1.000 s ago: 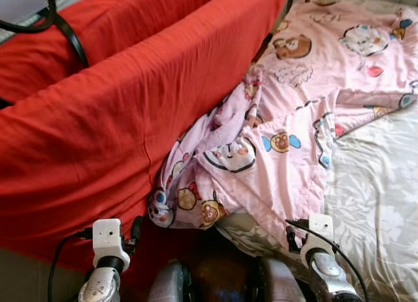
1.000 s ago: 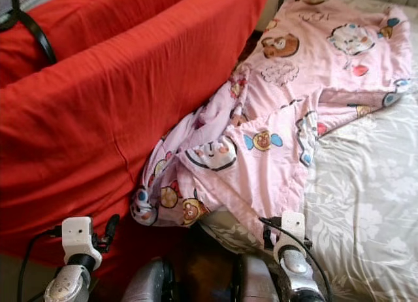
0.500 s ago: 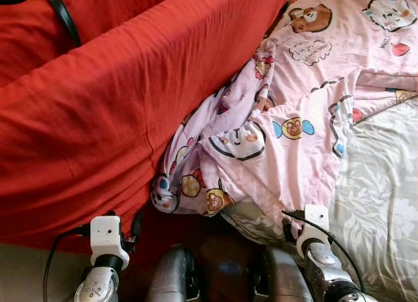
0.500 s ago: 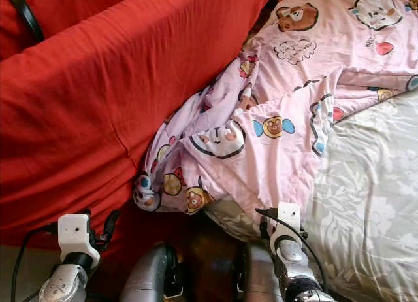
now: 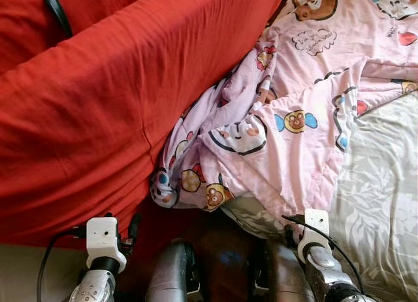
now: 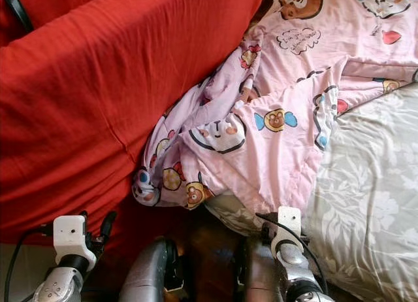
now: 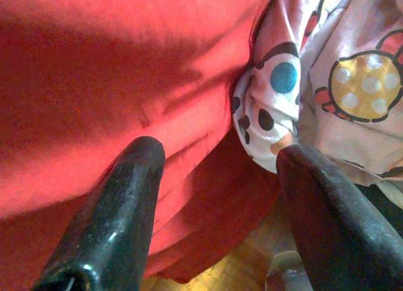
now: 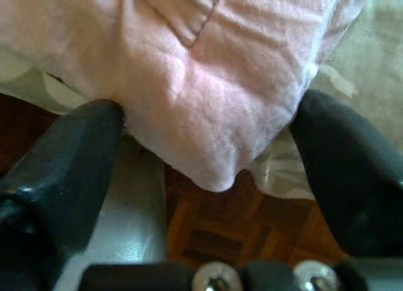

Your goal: Clean up the room

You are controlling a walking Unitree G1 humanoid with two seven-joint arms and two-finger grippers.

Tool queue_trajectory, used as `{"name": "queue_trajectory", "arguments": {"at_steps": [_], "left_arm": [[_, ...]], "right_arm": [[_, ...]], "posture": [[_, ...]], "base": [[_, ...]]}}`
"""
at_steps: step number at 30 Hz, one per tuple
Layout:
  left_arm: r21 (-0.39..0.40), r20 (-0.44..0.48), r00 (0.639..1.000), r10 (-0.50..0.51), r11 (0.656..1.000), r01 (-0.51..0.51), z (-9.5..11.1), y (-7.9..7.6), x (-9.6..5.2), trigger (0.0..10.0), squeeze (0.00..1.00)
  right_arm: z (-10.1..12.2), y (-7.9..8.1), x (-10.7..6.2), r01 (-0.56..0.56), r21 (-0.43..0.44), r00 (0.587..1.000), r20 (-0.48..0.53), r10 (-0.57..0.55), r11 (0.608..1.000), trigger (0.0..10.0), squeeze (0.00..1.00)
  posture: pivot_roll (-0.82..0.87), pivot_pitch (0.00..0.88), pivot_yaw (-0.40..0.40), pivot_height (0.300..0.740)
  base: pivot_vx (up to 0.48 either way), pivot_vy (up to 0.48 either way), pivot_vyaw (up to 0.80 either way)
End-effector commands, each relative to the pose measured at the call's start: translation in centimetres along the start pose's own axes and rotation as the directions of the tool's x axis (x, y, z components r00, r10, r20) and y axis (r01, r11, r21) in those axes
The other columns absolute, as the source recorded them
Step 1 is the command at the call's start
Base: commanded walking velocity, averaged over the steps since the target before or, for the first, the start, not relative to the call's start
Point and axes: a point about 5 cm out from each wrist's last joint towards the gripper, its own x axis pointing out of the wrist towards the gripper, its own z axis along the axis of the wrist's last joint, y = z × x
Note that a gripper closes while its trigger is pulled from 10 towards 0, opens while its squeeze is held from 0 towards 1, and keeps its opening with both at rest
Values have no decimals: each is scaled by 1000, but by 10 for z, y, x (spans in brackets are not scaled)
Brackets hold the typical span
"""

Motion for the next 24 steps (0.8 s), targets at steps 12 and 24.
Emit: {"name": "queue_trajectory", "arguments": {"at_steps": [12,24], "left_arm": [[14,-46,999,15,1000,-14,-6,5,-7,10000,0],[13,-41,999,25,1000,-24,-5,4,-1,10000,0]], "right_arm": [[-12,7,-3,-14,-16,999,-33,13,1000,0,0],[-9,11,-3,-30,-34,999,-25,29,999,0,0]], "posture": [[141,381,105,645],[136,358,91,645]], "base": [[0,0,0],[0,0,0]]}}
